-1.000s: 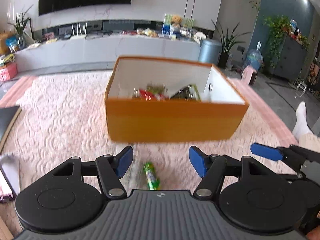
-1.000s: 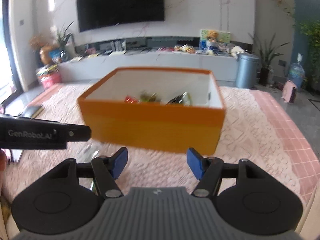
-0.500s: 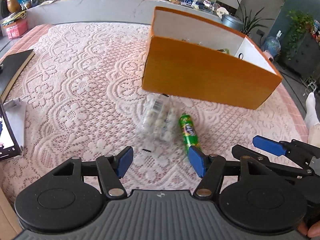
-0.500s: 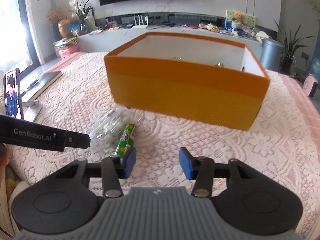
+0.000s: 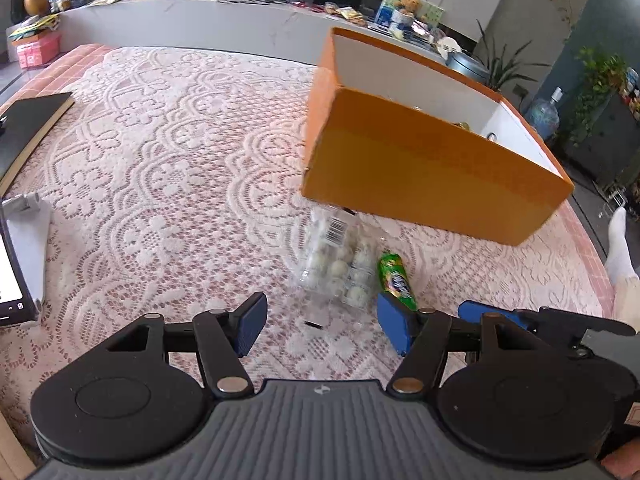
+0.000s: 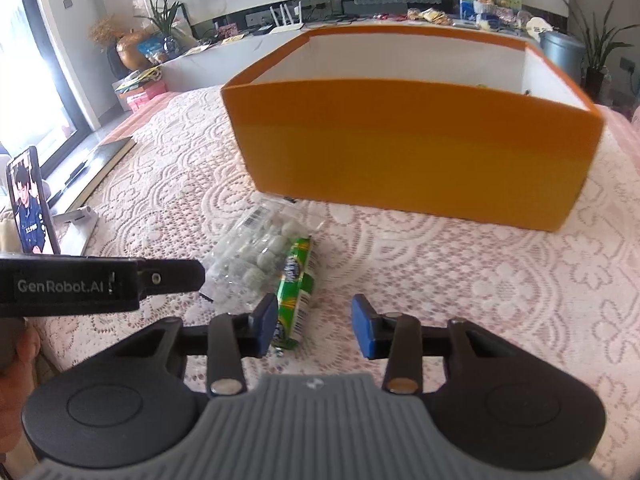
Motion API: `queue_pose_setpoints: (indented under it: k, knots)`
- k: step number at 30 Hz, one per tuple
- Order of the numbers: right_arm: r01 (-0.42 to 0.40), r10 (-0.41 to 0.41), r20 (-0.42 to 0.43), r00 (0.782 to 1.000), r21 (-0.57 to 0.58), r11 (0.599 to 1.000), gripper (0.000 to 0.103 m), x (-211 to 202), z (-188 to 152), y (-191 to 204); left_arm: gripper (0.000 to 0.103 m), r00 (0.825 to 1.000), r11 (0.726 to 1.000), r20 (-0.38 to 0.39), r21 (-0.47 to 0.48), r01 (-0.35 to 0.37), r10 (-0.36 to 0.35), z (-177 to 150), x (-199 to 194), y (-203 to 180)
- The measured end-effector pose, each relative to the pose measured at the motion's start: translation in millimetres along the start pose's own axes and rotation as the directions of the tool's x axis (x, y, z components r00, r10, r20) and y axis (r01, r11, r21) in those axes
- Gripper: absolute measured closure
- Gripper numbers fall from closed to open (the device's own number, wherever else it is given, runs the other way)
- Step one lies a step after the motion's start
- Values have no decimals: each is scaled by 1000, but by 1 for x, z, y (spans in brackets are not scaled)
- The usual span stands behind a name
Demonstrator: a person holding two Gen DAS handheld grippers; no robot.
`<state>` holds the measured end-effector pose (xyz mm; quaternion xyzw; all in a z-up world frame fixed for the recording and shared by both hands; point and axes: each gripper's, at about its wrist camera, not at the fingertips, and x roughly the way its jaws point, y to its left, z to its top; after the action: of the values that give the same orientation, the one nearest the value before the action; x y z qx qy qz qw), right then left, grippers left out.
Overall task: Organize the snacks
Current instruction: 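Grasp the clear white-ball candy pack with the left tool while the right tool grasps the green tube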
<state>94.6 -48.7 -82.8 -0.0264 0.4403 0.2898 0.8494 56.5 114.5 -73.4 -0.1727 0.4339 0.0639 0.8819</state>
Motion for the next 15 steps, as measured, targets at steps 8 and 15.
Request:
queue_pose_setpoints:
  k: [8,15]
  knots:
    - [12,-12,-3,1000,-7,1000,73,18,7,4,39,1000,999,-6,-38,-13,12,1,7,11]
    - [-15,15,-11,1000,-10,1000,77,31,10,8,41,1000,1000,-13,-23,-11,11,1,13,9]
